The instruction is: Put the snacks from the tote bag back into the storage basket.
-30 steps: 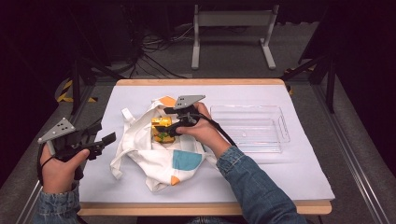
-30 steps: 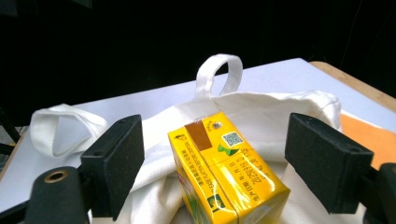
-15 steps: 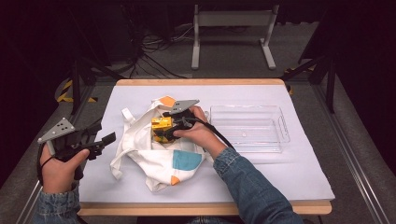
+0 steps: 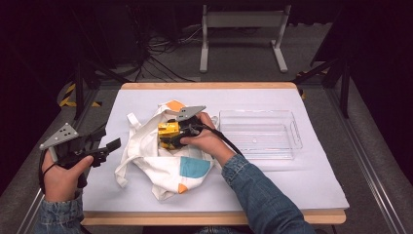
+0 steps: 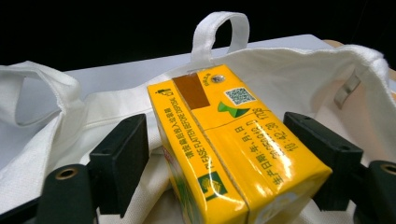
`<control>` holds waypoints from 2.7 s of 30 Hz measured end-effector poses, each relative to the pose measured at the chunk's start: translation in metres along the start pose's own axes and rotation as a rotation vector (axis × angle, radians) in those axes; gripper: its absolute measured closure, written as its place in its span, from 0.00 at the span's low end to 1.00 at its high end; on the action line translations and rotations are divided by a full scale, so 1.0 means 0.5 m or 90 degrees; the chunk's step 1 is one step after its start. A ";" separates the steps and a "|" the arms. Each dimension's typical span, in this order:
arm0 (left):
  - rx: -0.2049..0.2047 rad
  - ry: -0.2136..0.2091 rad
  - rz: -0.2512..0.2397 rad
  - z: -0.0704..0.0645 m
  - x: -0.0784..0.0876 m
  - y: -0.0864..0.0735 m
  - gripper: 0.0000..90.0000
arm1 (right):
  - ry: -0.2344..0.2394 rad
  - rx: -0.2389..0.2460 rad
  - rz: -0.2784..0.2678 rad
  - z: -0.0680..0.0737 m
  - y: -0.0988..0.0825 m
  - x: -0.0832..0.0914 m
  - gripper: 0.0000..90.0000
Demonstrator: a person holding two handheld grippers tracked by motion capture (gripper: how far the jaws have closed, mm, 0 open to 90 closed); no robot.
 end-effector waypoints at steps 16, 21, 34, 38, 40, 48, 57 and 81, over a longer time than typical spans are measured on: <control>0.002 -0.002 0.000 0.000 -0.002 -0.001 0.30 | -0.001 0.042 0.018 -0.002 -0.002 0.004 0.40; 0.002 -0.003 0.003 0.000 -0.006 -0.002 0.30 | 0.001 0.056 0.021 -0.001 -0.003 0.009 0.47; 0.006 -0.004 0.003 0.000 -0.008 -0.004 0.30 | 0.004 0.058 0.013 0.010 0.009 0.021 0.58; 0.003 -0.004 0.003 0.001 -0.007 -0.004 0.30 | 0.006 0.053 0.002 0.012 0.019 0.026 0.58; 0.006 -0.003 0.003 0.001 -0.007 -0.004 0.30 | 0.009 0.052 -0.004 0.013 0.028 0.031 0.58; 0.006 -0.003 0.003 0.001 -0.007 -0.004 0.30 | 0.014 0.057 -0.023 0.016 0.055 0.052 0.58; 0.007 -0.002 0.002 0.002 -0.006 -0.004 0.29 | 0.019 0.068 -0.038 0.024 0.090 0.089 0.58; 0.005 -0.011 0.003 0.002 -0.020 0.003 0.29 | 0.020 0.095 -0.059 0.034 0.154 0.231 0.58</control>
Point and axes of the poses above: each handheld gripper's, and its own axes: x roughly backward along the jaws, y roughly out of its top, z roughly to its left, the point moved 2 cm from there along -x, roughly forward along the jaws, and after that the axes turned 8 degrees about -x, right-handed, at the moved point
